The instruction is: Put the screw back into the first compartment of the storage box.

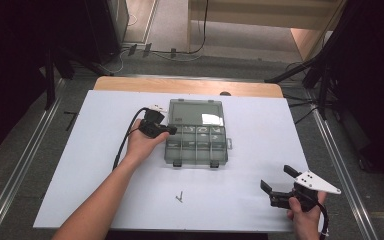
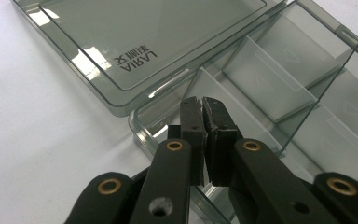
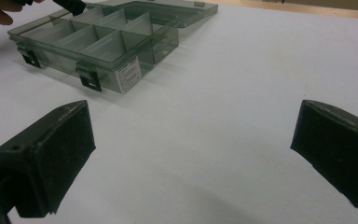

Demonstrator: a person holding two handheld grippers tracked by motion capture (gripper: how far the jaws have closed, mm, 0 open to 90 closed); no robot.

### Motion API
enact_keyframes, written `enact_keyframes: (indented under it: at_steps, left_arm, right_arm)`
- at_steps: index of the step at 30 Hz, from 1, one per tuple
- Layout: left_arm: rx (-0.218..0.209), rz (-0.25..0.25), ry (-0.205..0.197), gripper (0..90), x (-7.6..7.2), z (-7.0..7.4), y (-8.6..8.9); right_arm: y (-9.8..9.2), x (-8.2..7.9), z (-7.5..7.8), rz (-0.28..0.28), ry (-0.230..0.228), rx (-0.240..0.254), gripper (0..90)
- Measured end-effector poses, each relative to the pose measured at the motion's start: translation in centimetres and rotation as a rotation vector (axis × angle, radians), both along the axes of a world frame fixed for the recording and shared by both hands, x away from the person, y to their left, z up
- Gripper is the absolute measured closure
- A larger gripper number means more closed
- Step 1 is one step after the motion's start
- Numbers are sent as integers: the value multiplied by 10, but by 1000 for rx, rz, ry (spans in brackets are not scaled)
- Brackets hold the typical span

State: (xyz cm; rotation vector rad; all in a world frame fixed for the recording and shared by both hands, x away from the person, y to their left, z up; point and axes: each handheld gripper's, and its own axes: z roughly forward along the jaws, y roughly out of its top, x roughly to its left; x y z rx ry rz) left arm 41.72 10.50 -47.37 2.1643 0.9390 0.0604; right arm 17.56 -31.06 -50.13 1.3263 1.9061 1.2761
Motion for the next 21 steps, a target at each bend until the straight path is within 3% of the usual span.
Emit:
enact_keyframes:
  at_steps: [1,5,21]
  left_arm:
    - [-11,0,3,757,0,1,0]
    - [-19,-19,-8,660,-4,5,-1]
    - [-44,-71,-53,660,-30,26,0]
  right_arm:
    - [0,0,0,1,0,0,0]
    - [0,0,0,1,0,-2,0]
    - [0,0,1,-9,0,-3,0]
